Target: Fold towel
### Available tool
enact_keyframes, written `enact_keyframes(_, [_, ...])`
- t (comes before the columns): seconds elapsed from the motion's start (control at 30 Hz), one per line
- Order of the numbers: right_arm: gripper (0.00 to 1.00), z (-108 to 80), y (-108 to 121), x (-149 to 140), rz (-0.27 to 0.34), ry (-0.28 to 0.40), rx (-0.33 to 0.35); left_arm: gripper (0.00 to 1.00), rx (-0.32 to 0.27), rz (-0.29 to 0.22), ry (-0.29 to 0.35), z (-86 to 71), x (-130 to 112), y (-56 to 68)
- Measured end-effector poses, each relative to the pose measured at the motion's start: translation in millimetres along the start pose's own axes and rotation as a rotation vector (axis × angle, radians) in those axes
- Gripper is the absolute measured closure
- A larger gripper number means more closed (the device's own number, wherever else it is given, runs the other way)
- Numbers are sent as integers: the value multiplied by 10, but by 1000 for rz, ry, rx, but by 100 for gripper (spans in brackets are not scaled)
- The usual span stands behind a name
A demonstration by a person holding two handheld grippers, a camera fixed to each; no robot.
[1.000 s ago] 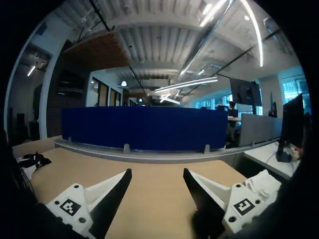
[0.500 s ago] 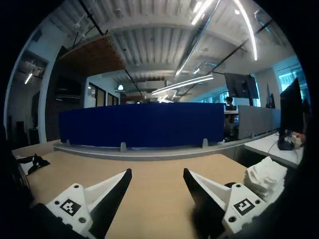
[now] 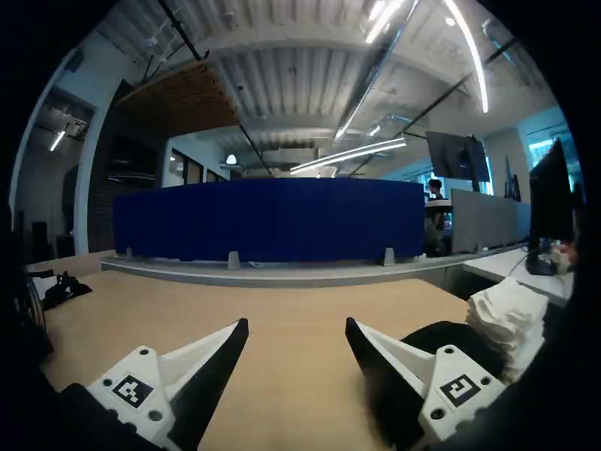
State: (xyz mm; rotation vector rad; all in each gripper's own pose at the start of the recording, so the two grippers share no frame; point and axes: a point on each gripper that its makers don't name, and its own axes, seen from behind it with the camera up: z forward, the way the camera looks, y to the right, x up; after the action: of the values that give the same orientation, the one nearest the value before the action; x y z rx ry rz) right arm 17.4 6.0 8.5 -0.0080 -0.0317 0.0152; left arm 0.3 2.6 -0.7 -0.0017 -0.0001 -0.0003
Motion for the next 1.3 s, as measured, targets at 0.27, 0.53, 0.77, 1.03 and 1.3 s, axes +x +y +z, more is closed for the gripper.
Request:
enact_keyframes(0.27, [0, 4, 46, -63, 15, 2, -15, 7, 0, 0, 0, 5, -2, 3])
enact_keyframes(0.53, [0, -19, 75, -134, 12, 5, -23, 7, 0, 0, 0, 3, 0, 6])
enact_keyframes(0.77, [0, -20, 51, -171, 9, 15, -22, 7, 0, 0, 0, 4, 3, -2])
enact_keyframes(1.03, [0, -32, 10, -179, -6, 19, -22, 7, 0, 0, 0, -2, 0, -3])
enact_keyframes(1.3, [0, -26, -10, -170, -15, 29, -22, 7, 0, 0, 0, 2, 1, -2])
